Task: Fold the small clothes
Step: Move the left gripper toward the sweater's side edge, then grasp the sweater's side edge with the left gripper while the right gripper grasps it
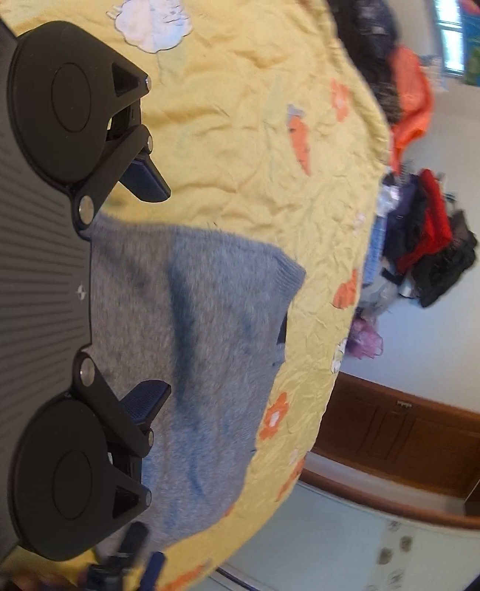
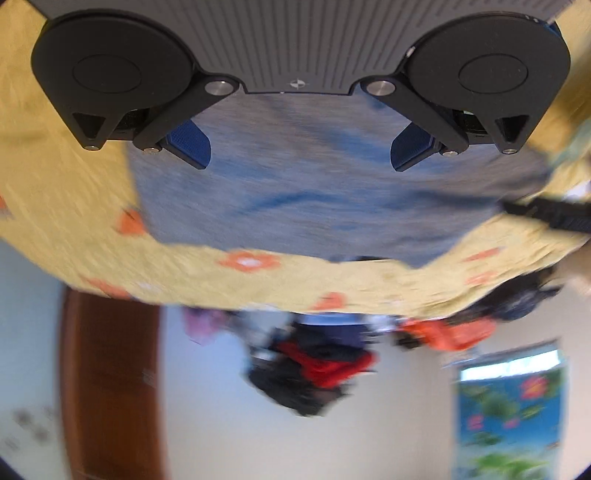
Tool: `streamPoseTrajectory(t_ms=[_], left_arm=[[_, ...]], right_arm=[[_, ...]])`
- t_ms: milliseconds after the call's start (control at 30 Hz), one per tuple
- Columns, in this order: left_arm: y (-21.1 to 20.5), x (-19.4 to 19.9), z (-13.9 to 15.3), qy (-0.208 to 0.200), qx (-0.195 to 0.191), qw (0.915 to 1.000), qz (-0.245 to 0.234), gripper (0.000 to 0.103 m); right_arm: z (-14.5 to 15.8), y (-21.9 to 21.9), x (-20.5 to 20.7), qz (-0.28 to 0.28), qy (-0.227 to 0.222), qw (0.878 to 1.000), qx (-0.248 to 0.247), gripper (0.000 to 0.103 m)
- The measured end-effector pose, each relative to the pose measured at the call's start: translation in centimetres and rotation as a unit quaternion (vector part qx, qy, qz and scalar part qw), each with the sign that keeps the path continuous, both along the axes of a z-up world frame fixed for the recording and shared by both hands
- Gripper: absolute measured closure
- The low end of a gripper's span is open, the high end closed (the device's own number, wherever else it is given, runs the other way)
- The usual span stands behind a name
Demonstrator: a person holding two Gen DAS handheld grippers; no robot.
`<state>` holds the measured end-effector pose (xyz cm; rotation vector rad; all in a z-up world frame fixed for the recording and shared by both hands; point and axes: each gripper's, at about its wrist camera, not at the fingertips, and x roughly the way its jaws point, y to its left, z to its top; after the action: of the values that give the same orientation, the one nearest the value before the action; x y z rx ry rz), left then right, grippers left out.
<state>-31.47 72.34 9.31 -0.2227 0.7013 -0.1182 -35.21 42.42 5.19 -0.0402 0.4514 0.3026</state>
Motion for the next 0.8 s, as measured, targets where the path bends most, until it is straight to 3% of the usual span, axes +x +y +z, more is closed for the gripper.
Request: streamPoseTrajectory(t_ms=[67, 167, 267, 333, 400, 467, 567, 667, 800], left_arm=[[2.5, 2.4, 0.3, 0.018, -0.052, 0.9985, 0.000, 0.000], [4.7, 7.1, 0.9, 0.051, -0.092, 0.9944, -0.014, 0.000], [4.7, 12.0, 1.4, 0.083, -0.086, 0.9913, -0.056, 0.000], [4.6, 14.4, 1.3, 0.101, -0.071, 0.9914, -0.043, 0.000], [4.8, 16.8, 0.8, 0.130, -0.090, 0.9855, -0.061, 0.000], [4.9, 18.3, 0.3, 0.148, -0.089, 0.9830, -0.061, 0.000], [4.9, 20.3, -0.4, 0.184, -0.105, 0.9719, -0.103, 0.000], [4.3, 21.8, -0.9, 0.215, -0.115, 0.9590, -0.144, 0.000], [3.5, 22.9, -1.0, 0.227, -0.101, 0.9528, -0.174, 0.000]], right_arm=[[0.7, 2.6, -0.9, 0.030, -0.014, 0.999, -0.023, 0.000], [1.3, 7.1, -1.6, 0.086, -0.007, 0.996, -0.031, 0.000], [0.9, 11.5, -1.4, 0.100, 0.012, 0.994, -0.040, 0.000], [0.7, 13.8, -1.0, 0.115, 0.038, 0.992, -0.026, 0.000], [0.2, 16.2, -1.3, 0.120, 0.043, 0.991, -0.033, 0.000], [0.0, 18.4, -1.6, 0.120, 0.038, 0.991, -0.047, 0.000], [-0.6, 21.6, -2.0, 0.121, 0.038, 0.989, -0.076, 0.001], [-1.2, 23.7, -1.5, 0.119, 0.065, 0.988, -0.076, 0.011], [-1.6, 24.8, -0.2, 0.082, 0.080, 0.991, -0.065, 0.010]])
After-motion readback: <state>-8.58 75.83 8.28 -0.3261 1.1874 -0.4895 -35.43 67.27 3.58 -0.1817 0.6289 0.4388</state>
